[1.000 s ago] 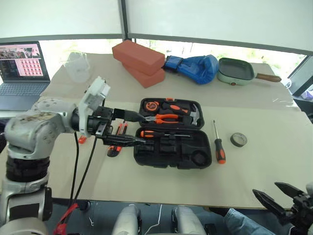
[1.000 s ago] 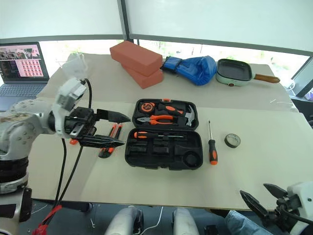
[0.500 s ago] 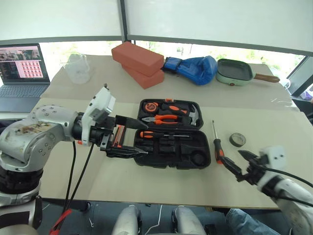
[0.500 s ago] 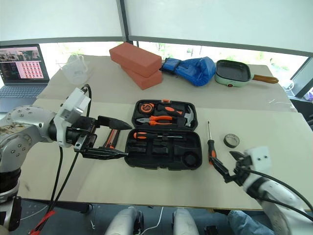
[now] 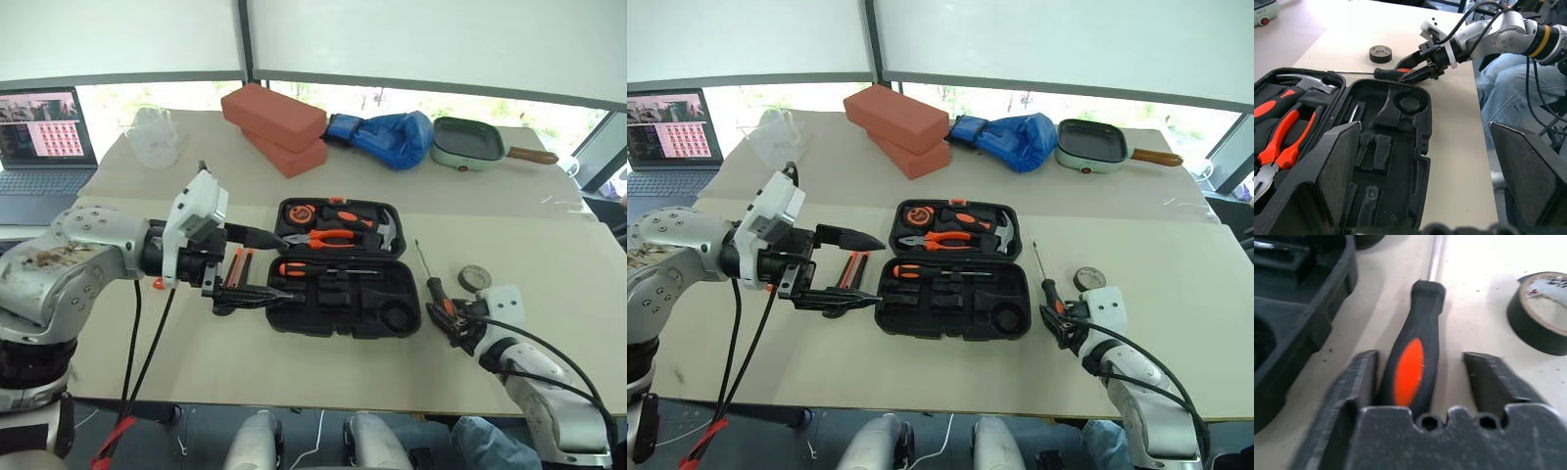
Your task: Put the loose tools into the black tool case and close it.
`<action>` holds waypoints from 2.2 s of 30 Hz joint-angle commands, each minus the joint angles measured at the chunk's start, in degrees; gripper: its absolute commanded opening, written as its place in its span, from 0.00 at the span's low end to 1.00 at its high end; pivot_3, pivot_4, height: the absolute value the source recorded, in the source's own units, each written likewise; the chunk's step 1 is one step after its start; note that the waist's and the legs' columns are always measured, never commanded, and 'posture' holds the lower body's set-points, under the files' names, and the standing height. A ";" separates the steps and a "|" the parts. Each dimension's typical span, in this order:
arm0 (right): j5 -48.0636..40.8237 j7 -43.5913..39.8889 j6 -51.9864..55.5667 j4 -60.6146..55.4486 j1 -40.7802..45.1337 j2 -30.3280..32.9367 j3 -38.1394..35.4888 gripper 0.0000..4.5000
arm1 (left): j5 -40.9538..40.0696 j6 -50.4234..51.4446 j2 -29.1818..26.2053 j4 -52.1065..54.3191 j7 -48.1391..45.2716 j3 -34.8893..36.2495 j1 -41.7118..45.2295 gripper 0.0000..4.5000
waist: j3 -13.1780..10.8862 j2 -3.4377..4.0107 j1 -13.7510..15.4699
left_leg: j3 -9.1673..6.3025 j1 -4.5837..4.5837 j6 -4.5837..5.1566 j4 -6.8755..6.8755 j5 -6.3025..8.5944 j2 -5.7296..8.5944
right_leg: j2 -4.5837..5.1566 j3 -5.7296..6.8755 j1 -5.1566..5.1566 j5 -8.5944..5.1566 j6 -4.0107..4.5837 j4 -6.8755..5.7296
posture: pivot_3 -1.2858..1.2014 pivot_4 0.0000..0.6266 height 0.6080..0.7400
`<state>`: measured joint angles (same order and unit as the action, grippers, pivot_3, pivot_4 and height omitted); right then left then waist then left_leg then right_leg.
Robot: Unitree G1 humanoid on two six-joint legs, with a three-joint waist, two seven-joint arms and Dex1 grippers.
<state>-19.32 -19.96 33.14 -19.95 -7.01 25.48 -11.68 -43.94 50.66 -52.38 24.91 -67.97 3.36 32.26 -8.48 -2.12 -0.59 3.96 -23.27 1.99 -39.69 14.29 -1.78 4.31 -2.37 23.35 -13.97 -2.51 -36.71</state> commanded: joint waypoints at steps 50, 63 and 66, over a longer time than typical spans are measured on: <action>10.02 -55.36 -29.58 37.46 43.08 15.07 24.90 0.23 | -4.91 -2.47 -9.37 6.66 5.89 11.05 -15.43 1.00 | -0.49 0.17 -0.13 | 0.14 -0.58 -0.06 0.08 -0.03 0.00 | 0.04 -0.01 0.80 0.03 0.07 -0.16 | 0.52 0.24 0.99; 4.71 -54.85 -22.32 28.88 44.63 13.45 22.09 0.99 | -3.48 -4.27 -9.38 4.81 5.03 9.28 -14.02 1.00 | -0.49 0.17 -0.15 | 0.14 -0.56 -0.06 0.08 -0.03 -0.01 | 0.03 -0.01 0.81 0.03 0.08 -0.20 | 0.52 0.24 0.99; 4.25 -53.54 -20.25 27.16 43.94 12.09 22.15 0.88 | -3.18 -4.58 -9.16 4.73 5.06 8.94 -13.86 1.00 | -0.49 0.17 -0.17 | 0.14 -0.56 -0.06 0.08 -0.03 -0.02 | 0.01 -0.01 0.81 0.03 0.08 -0.20 | 0.52 0.24 0.99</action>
<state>-13.69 -74.47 11.33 9.49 36.93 38.25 11.90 -47.31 47.33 -61.25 29.21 -62.64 12.19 17.40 -8.97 -1.95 -0.76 4.09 -23.83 1.93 -39.61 14.26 -1.80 4.32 -2.37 24.16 -13.94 -2.43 -36.91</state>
